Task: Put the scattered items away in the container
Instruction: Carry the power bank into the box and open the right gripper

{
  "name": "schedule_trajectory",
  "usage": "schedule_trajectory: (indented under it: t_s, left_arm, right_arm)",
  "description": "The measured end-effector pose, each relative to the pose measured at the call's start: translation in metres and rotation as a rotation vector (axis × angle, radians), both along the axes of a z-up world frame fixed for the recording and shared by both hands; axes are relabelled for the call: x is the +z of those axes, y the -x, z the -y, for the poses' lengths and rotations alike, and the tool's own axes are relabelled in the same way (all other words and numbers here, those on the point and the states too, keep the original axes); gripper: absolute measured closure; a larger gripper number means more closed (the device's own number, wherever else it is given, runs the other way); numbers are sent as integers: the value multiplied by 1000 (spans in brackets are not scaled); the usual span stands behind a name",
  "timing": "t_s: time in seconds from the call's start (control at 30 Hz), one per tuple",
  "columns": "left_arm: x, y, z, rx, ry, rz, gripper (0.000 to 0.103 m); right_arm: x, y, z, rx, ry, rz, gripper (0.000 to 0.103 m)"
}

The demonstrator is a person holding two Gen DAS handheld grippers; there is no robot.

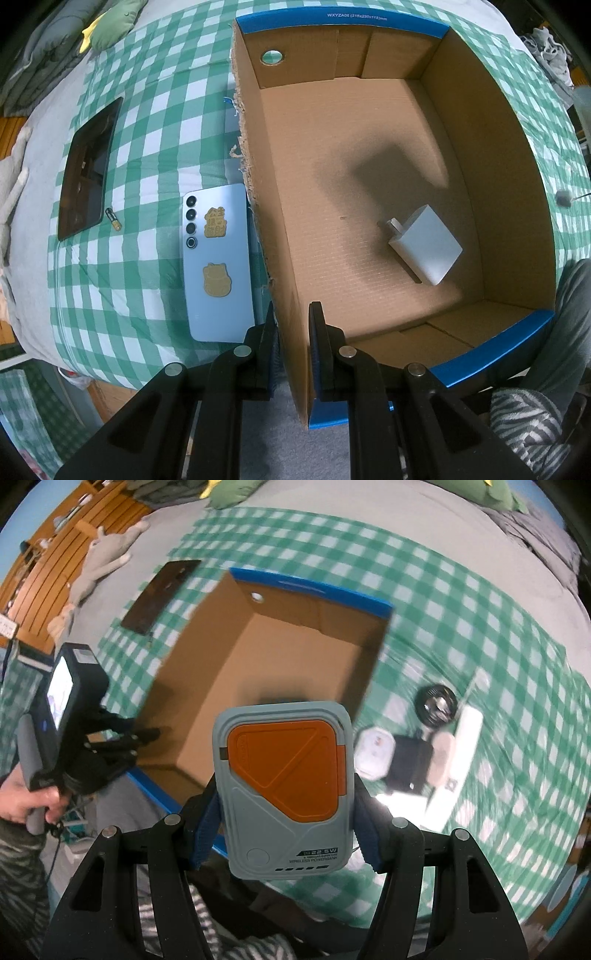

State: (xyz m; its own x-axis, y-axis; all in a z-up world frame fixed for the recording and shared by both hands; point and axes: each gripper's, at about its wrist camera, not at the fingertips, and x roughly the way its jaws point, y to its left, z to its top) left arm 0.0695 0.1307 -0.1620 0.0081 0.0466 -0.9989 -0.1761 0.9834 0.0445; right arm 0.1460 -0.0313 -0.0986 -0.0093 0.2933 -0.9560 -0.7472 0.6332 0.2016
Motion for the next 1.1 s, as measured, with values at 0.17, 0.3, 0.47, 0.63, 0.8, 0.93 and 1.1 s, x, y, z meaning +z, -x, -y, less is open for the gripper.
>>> schedule_trajectory:
  t_s: [0.17,0.3,0.47,0.63,0.8,0.93,1.1]
  left_arm:
    - [0,0,1,0,0,0,90]
    - [0,0,1,1,1,1,90]
    - [0,0,1,-1,0,0,90]
    - [0,1,2,-1,3,0,90]
    - [-1,1,6,-6,-3,-2,90]
    - [0,1,5,-4,3,0,90]
    - [0,1,6,-5,0,-1,90]
  right_arm:
    - [-10,4,-27,21,10,-20,39]
    - [-26,5,-44,36,33,-33,39]
    - [-66,5,-59,15,97,-63,39]
    - [-104,4,-66,-2,138,-89,39]
    - [-111,11,-71,22,174,-26,40]
    - [-109,11,-73,27,161,-39,39]
    - [-89,15,-74,38,119,-4,40]
